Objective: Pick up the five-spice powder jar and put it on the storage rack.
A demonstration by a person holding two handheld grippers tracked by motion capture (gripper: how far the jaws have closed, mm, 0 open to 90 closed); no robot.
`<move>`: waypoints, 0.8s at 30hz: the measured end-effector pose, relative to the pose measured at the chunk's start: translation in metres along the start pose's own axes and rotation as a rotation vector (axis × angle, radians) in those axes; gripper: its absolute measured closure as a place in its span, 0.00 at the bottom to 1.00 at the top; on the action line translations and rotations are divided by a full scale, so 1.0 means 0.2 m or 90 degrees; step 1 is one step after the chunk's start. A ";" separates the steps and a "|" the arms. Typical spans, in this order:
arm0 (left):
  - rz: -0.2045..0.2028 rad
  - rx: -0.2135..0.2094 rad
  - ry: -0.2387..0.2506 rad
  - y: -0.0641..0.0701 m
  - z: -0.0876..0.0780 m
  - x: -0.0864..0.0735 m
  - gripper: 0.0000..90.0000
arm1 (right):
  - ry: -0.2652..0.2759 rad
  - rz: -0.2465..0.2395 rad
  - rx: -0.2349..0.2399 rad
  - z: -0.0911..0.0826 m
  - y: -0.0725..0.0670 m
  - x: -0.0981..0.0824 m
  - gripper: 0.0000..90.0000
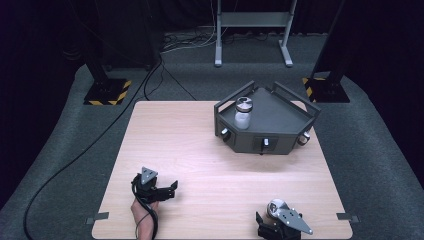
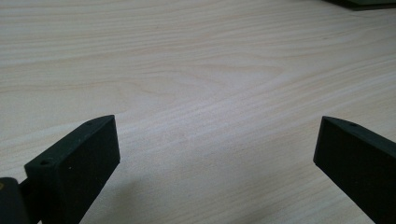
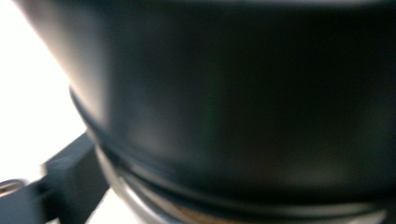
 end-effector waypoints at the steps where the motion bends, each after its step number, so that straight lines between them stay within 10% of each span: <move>1: 0.001 -0.001 0.000 0.00 0.00 0.00 0.00 | 0.000 -0.001 0.001 0.00 0.00 0.00 0.14; 9: 0.001 -0.003 0.002 0.00 0.00 0.00 0.00 | 0.002 0.002 0.009 0.00 0.02 -0.03 0.32; 24: 0.002 -0.005 0.002 0.00 0.00 0.00 0.00 | 0.005 -0.017 0.017 -0.01 0.03 -0.03 0.33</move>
Point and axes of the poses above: each handheld gripper's, and its own axes: z roughly forward along the jaws, x roughly out of its top, y roughly to its right, the point moved 8 cm from there along z, roughly forward along the jaws, and after that the axes turned 7 degrees about -y, right-handed, at the moved point
